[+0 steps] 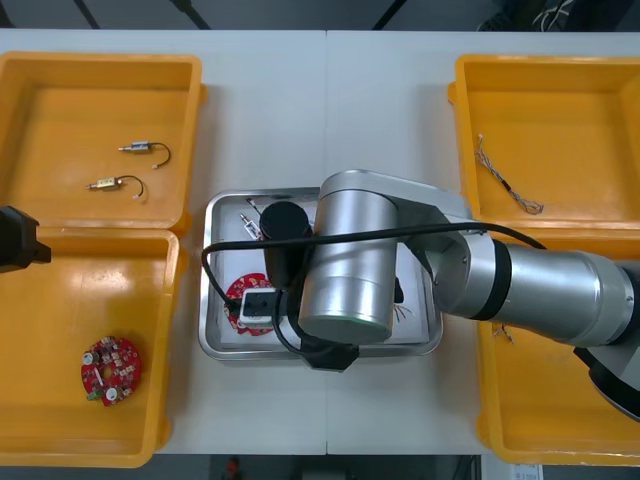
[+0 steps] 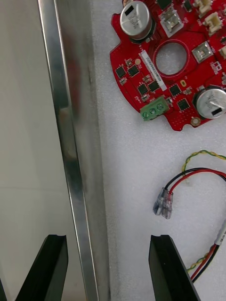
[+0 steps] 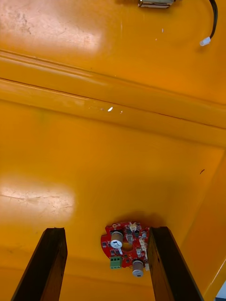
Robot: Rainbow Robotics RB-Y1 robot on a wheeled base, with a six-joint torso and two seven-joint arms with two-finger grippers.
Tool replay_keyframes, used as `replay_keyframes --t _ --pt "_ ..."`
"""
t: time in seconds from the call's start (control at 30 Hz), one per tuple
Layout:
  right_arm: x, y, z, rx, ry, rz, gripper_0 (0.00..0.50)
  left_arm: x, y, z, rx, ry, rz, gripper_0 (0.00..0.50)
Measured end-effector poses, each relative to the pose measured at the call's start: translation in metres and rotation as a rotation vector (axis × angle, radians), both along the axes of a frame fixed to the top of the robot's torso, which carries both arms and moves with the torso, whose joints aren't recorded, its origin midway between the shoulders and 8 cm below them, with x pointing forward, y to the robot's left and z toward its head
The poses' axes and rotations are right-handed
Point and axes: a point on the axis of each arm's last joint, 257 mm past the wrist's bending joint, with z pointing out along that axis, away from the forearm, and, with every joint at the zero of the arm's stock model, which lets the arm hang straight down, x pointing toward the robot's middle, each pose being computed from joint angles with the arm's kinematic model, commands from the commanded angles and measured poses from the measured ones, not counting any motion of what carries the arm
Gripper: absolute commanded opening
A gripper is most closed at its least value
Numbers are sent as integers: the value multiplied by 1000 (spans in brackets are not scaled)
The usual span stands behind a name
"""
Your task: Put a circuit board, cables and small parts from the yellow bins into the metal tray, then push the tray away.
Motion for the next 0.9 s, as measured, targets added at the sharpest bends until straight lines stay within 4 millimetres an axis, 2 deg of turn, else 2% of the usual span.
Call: replay_keyframes --t 0.3,0.57,0.9 --pt "0 1 -13 -24 -45 20 500 1 0 0 5 -4 -8 500" --pt "-11 -3 -32 -30 -24 17 500 1 0 0 5 -4 -8 500" --pt "-13 -7 -44 -46 -49 14 500 1 0 0 5 -4 -8 500"
